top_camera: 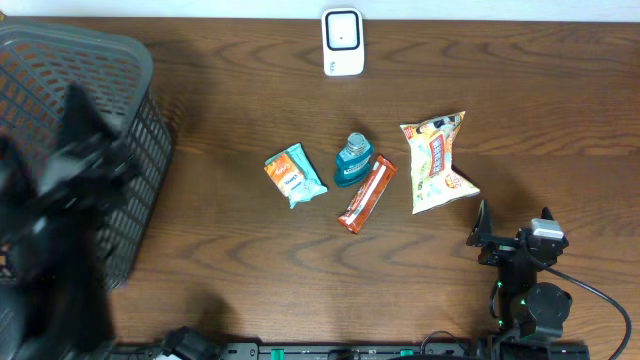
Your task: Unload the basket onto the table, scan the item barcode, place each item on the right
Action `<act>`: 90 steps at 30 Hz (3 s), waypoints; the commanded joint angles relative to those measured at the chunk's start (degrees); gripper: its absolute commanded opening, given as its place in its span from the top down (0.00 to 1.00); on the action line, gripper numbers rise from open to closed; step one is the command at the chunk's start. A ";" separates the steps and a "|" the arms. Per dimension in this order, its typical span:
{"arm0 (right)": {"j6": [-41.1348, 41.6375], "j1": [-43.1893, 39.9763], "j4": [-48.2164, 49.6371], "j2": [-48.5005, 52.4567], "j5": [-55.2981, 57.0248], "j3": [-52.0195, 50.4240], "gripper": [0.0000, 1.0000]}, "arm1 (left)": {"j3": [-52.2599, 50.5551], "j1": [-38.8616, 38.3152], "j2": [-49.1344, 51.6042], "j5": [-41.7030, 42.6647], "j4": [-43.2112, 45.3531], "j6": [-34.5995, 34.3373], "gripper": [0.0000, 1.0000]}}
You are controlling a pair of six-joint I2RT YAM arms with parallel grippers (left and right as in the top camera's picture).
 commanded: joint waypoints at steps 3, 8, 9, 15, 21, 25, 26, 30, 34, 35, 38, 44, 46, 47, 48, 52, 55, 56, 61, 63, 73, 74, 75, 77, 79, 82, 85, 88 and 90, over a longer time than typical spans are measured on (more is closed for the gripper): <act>-0.02 -0.24 -0.26 -0.37 0.26 -0.07 0.01 | -0.39 0.20 -3.72 0.28 0.26 0.26 0.02; -0.02 -0.24 -0.26 -0.37 0.26 -0.07 0.01 | -0.39 0.20 -5.68 5.53 0.02 0.28 0.02; -0.02 -0.24 -0.26 -0.37 0.26 -0.07 0.01 | -0.39 0.20 -5.73 5.51 0.04 0.31 0.02; -0.02 -0.24 -0.26 -0.37 0.26 -0.07 0.01 | -0.42 0.28 -5.70 5.49 0.09 0.33 0.02; 0.02 -0.24 -0.24 -0.37 0.26 -0.07 0.01 | -0.42 4.66 -5.75 5.51 0.09 0.35 0.02; 2.32 -0.24 0.46 -0.37 -1.66 -0.07 0.01 | -0.42 8.96 -6.19 7.58 0.02 0.50 0.02; 5.75 -0.24 0.46 -0.37 -3.91 -0.07 0.01 | -0.42 9.94 -6.49 9.27 0.00 1.11 0.02; 19.56 -0.15 0.66 -0.24 -13.27 -0.07 0.01 | -0.42 13.00 -8.33 16.46 -0.57 2.05 0.02; 22.77 0.07 1.49 -0.04 -25.49 -0.07 0.01 | -0.42 15.78 -11.78 22.69 -0.79 3.56 0.02; 22.75 0.07 1.55 -0.04 -27.45 -0.07 0.01 | -0.42 16.22 -12.46 23.47 -0.79 4.35 0.02; 22.75 0.07 1.51 -0.04 -36.15 -0.07 0.01 | -0.42 18.47 -15.80 25.59 -0.79 5.86 0.02; 22.77 0.07 1.49 -0.04 -47.74 -0.07 0.01 | -0.39 23.06 -22.95 36.96 -1.01 5.86 0.02; 22.80 0.07 1.53 -0.04 -51.19 -0.07 0.01 | -0.20 24.63 -25.42 42.80 -1.01 5.88 0.02; 23.08 0.07 1.57 -0.04 -52.65 -0.07 0.01 | -0.07 25.64 -27.02 45.70 -1.01 5.88 0.02; 24.30 0.07 1.81 -0.04 -53.48 -0.07 0.01 | 0.09 26.60 -28.41 47.47 -1.07 5.90 0.02; 32.22 0.07 11.04 -0.04 -60.39 -0.07 0.01 | 1.14 31.34 -34.86 48.61 -2.27 7.26 0.02; 39.87 0.07 22.16 -0.04 -62.58 -0.07 0.01 | 2.62 32.44 -38.97 49.92 -3.67 7.37 0.02; 42.10 0.07 25.79 -0.04 -62.55 -0.07 0.01 | 3.15 31.85 -40.11 50.73 -3.91 7.39 0.02; 53.94 0.07 33.42 -0.04 -56.61 -0.07 0.01 | 5.38 31.43 -43.87 51.06 -5.60 7.37 0.02; 54.75 0.07 33.03 0.11 -55.34 -0.07 0.01 | 6.36 31.87 -43.65 52.04 -6.49 7.37 0.02; 47.87 -0.02 10.91 12.48 -45.53 9.55 0.01 | 6.43 32.54 -43.80 52.22 -6.69 7.34 0.02; 47.08 -0.02 9.68 14.84 -44.54 12.13 0.01 | 6.43 32.54 -43.80 52.22 -6.69 7.34 0.02; 46.42 0.02 8.41 17.07 -43.74 14.73 0.01 | 6.43 32.54 -43.80 52.22 -6.71 7.34 0.02; 44.41 0.33 3.28 22.73 -41.59 21.99 0.01 | 6.43 32.54 -43.80 52.22 -6.80 7.34 0.02; 42.12 1.29 -2.73 27.36 -38.14 28.28 0.01 | 6.43 32.54 -43.80 52.22 -6.95 7.34 0.02; 40.48 4.50 -13.07 33.57 -30.05 37.16 0.01 | 6.43 32.54 -43.80 52.22 -7.06 7.34 0.02; 41.68 10.36 -24.04 39.10 -17.14 45.05 0.01 | 6.43 32.54 -43.80 52.22 -7.13 7.34 0.02; 43.30 17.46 -30.05 44.00 -10.01 50.84 0.01 | 6.43 32.54 -43.80 52.22 -7.23 7.34 0.02; 43.28 21.57 -29.75 46.34 -11.17 52.52 0.01 | 6.43 32.54 -43.80 52.22 -7.39 7.34 0.02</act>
